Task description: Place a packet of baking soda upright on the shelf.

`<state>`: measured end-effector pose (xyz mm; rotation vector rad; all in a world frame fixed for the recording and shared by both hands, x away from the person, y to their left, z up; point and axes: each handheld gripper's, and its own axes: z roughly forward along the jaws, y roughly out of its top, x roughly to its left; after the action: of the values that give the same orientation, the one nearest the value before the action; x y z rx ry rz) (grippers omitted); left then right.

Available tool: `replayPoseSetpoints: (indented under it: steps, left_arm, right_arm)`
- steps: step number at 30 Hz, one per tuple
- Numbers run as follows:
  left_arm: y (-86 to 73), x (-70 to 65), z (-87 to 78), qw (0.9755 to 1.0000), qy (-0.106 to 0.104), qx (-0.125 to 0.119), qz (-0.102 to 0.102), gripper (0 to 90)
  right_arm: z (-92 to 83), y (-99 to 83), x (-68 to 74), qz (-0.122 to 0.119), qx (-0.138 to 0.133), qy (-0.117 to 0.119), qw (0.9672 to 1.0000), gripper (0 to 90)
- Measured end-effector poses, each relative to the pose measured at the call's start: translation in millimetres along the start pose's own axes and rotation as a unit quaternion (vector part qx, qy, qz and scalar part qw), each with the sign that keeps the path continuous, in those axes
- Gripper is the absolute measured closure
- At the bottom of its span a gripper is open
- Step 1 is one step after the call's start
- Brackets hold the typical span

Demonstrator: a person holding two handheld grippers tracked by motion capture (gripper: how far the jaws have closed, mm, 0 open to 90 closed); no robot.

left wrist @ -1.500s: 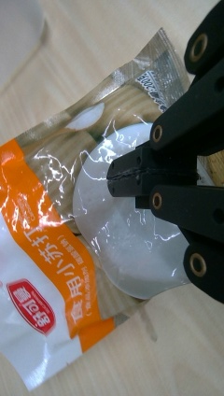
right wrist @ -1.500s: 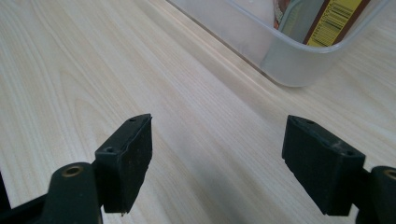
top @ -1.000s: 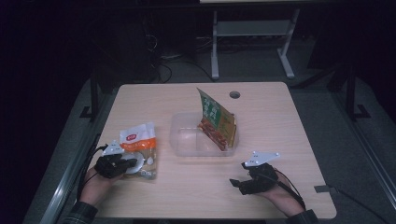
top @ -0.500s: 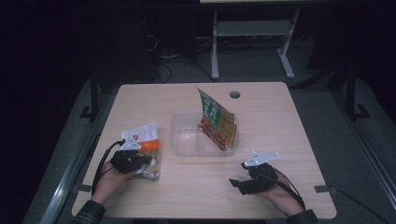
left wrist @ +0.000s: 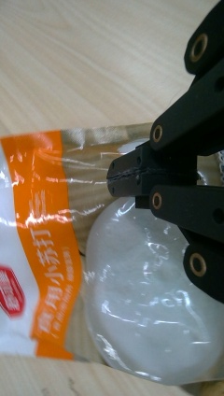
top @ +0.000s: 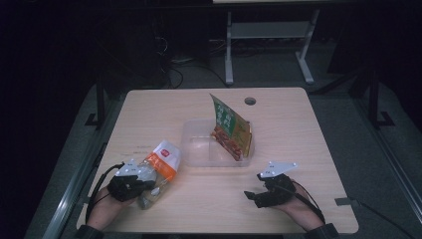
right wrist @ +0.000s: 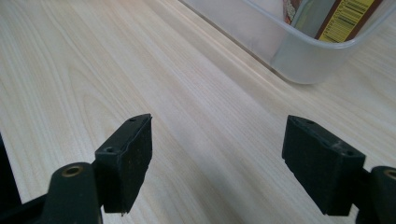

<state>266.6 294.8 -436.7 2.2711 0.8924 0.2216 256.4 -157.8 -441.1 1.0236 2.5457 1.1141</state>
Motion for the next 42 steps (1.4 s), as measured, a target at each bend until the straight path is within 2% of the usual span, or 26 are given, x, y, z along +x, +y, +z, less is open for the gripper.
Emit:
replayPoseSetpoints:
  steps: [8,9,13,15,16,19,21,23,24,27,28,31,33,36,38,39,42]
  left_arm:
    - [-15.7,-3.0,-13.4,1.0000,-0.010,-0.001,0.001,90.0]
    - [-16.5,-3.4,-13.2,0.9999,-0.012,-0.006,-0.006,90.0]
    - [-10.5,-0.3,-14.7,0.9999,-0.014,-0.003,0.001,90.0]
    - [-2.6,5.1,-15.8,0.9997,-0.017,-0.009,0.012,82.1]
    - [0.4,6.3,-16.0,0.9997,-0.014,-0.016,0.010,79.7]
    - [15.1,18.0,-17.8,0.9992,-0.005,-0.028,0.029,69.5]
    - [21.9,23.8,-16.4,0.9990,-0.007,-0.034,0.028,61.5]
    - [35.8,35.9,-8.2,0.9985,-0.011,-0.036,0.039,53.0]
    - [35.8,35.9,-8.2,0.9985,-0.011,-0.036,0.039,44.6]
    - [43.8,44.1,3.7,0.9985,-0.023,-0.027,0.041,41.0]
    - [46.4,47.8,9.2,0.9981,-0.024,-0.025,0.051,37.9]
    - [49.8,51.6,22.2,0.9978,-0.038,0.002,0.054,34.1]
    - [51.0,51.8,28.8,0.9978,-0.039,0.012,0.053,34.0]
    - [50.9,54.4,37.9,0.9966,-0.036,0.040,0.063,33.3]
    - [49.2,55.3,43.7,0.9966,-0.040,0.050,0.053,32.9]
    - [48.6,57.4,45.2,0.9960,-0.045,0.054,0.054,32.8]
    - [47.1,59.3,45.8,0.9963,-0.055,0.053,0.039,34.9]
  right_arm:
    - [0.8,-0.1,0.6,0.003,0.003,0.001,1.0000,23.9]
    - [0.9,0.0,0.7,0.002,0.003,0.001,1.0000,23.9]
    - [2.1,0.6,1.0,0.001,0.001,0.001,1.0000,23.9]
    - [2.8,0.7,0.7,-0.001,0.001,0.001,1.0000,23.9]
    - [3.1,0.7,0.6,0.000,0.002,0.001,1.0000,23.9]
    - [3.9,1.1,0.5,0.001,0.005,0.002,1.0000,23.9]
    - [4.1,1.1,0.4,0.001,0.005,0.003,1.0000,23.9]
    - [4.1,0.9,0.2,0.001,0.006,0.003,1.0000,23.9]
    - [4.1,0.9,0.2,0.001,0.006,0.003,1.0000,23.9]
    - [4.7,0.4,-0.1,-0.004,0.008,0.005,0.9999,23.9]
    - [4.9,0.5,-0.3,-0.007,0.008,0.005,0.9999,23.9]
    - [4.7,0.7,0.4,-0.009,0.010,0.005,0.9999,23.9]
    - [4.7,0.8,1.0,-0.008,0.010,0.008,0.9999,23.9]
    - [5.5,0.8,0.6,-0.014,0.013,0.010,0.9998,23.9]
    - [6.2,0.8,0.5,-0.015,0.014,0.011,0.9997,23.8]
    - [6.4,0.8,0.5,-0.016,0.014,0.011,0.9997,23.8]
    - [6.3,0.9,0.8,-0.014,0.014,0.009,0.9998,23.9]
